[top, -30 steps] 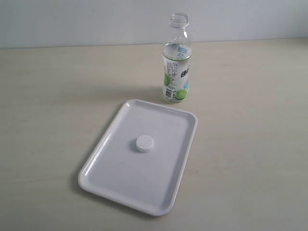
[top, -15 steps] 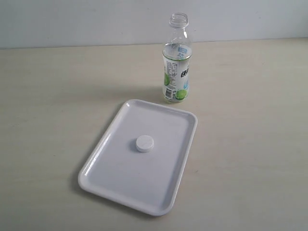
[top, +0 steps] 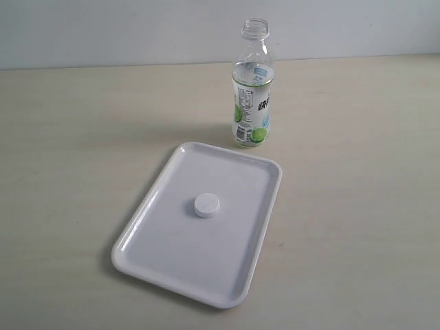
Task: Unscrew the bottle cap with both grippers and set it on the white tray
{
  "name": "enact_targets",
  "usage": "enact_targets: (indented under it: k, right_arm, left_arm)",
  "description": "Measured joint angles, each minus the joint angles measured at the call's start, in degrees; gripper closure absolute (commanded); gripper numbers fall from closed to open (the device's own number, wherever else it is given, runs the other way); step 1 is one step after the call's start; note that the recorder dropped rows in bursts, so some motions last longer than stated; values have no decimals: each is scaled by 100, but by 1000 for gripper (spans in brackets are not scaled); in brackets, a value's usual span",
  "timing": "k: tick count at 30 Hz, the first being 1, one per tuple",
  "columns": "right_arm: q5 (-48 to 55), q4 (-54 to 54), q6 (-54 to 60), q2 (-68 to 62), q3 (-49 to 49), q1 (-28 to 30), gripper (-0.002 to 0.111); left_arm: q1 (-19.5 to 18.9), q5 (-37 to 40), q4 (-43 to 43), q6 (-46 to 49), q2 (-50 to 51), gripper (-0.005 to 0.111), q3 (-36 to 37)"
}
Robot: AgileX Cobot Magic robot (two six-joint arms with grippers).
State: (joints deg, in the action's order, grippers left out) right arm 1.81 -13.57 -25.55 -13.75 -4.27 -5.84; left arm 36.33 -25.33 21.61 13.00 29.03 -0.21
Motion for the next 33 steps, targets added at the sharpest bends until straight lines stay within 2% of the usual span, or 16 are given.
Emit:
enact_targets:
  k: [5, 9, 22, 28, 33]
  right_arm:
    - [765, 0, 100, 1157, 13, 455, 108]
    - [1005, 0, 32, 1335, 146, 855, 108]
    - [320, 12, 123, 1335, 402, 892, 108]
    - [297, 699, 1095, 1335, 402, 892, 108]
    - [308, 1059, 1159, 1335, 402, 892, 108]
  left_arm:
    - [0, 0, 0, 0, 0, 107, 0]
    - [0, 11, -24, 0, -9, 107, 4]
    - [0, 31, -24, 0, -21, 107, 4]
    - [0, 31, -24, 0, -45, 107, 4]
    - [0, 31, -24, 0, -44, 107, 4]
